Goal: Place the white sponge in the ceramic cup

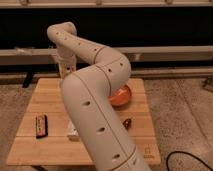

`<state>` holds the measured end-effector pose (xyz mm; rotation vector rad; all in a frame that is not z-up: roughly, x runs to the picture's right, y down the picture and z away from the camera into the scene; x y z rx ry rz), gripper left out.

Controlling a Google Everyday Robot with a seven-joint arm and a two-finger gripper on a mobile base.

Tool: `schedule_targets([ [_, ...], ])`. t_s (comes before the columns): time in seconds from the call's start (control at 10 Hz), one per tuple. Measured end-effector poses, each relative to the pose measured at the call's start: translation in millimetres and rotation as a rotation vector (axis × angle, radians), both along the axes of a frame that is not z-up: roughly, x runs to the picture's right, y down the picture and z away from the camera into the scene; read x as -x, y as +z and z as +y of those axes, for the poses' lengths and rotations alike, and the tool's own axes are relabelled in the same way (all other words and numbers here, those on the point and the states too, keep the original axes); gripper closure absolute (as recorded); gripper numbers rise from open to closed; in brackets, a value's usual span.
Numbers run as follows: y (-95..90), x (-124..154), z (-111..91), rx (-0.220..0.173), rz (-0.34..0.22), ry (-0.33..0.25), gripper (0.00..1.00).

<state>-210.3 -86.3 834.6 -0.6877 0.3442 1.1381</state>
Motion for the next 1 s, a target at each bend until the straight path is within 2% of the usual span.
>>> schedule_targets([
  [0.3, 2.6, 3, 0, -0.007, 0.004, 0.002, 1.0],
  [0.6, 10.6, 4, -4, -0.043, 0.004, 0.03, 1.0],
  [1.0, 20.8, 11, -18, -0.084, -0.004, 0.066, 1.0],
])
